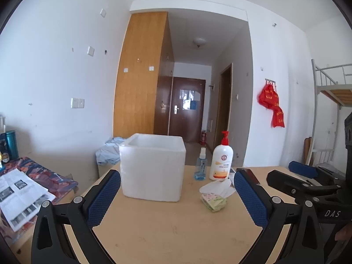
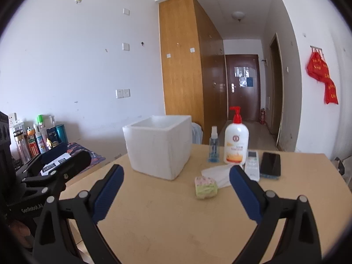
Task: Organize soft objects
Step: 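Move both grippers toward the floral tissue pack beside the white tissues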
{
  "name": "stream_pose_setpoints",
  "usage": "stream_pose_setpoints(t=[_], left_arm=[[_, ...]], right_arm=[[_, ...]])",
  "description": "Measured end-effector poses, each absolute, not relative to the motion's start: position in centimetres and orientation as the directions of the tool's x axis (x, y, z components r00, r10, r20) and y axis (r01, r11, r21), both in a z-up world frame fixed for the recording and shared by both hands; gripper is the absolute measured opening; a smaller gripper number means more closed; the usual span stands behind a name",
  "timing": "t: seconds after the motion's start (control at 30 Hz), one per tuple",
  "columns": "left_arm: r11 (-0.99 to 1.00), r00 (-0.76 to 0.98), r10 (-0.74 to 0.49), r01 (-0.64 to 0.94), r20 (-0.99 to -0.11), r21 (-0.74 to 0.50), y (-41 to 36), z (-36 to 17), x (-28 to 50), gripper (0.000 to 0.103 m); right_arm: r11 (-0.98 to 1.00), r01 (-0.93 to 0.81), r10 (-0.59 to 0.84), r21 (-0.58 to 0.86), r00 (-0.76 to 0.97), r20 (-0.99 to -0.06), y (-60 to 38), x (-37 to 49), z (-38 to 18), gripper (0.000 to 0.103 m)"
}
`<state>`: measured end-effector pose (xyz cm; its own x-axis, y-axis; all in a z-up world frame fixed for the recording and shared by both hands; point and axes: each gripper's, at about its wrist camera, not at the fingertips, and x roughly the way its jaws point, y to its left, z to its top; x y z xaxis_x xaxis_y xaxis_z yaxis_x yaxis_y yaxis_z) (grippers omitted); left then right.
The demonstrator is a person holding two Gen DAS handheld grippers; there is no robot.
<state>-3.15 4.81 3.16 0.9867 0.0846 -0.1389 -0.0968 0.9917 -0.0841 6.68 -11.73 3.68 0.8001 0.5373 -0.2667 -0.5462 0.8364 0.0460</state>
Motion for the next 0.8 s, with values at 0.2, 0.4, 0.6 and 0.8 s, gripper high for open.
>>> stream_pose_setpoints(t=[0.2,0.4,0.6,0.8], left_arm=[[0.993,0.985,0.071,-0.085,-0.159,-0.079,4.8,1.3,-2.9,0.103],[0.993,0.981,0.077,-0.092,-0.176,-0.076,4.8,0.2,-2.2,0.103],[0.995,0.983,0.048,-0.063,-0.178,-0.075,4.4,0.2,-2.0,0.103],[0.997,0.981,0.008,-0.022,-0.192,-0.072,3.2,0.2,-1.3,0.103]], right_arm=[[0.852,-0.522,0.509,0.028,0.815,-0.278,-11.7,6.7,2.1,0.098],[0.853,-0.521,0.509,0.037,0.815,-0.277,-11.8,6.7,2.1,0.098],[0.870,-0.491,0.485,0.050,0.831,-0.272,-13.0,6.5,1.9,0.098],[0.891,-0.447,0.449,0.075,0.850,-0.275,-15.4,6.3,2.1,0.098]])
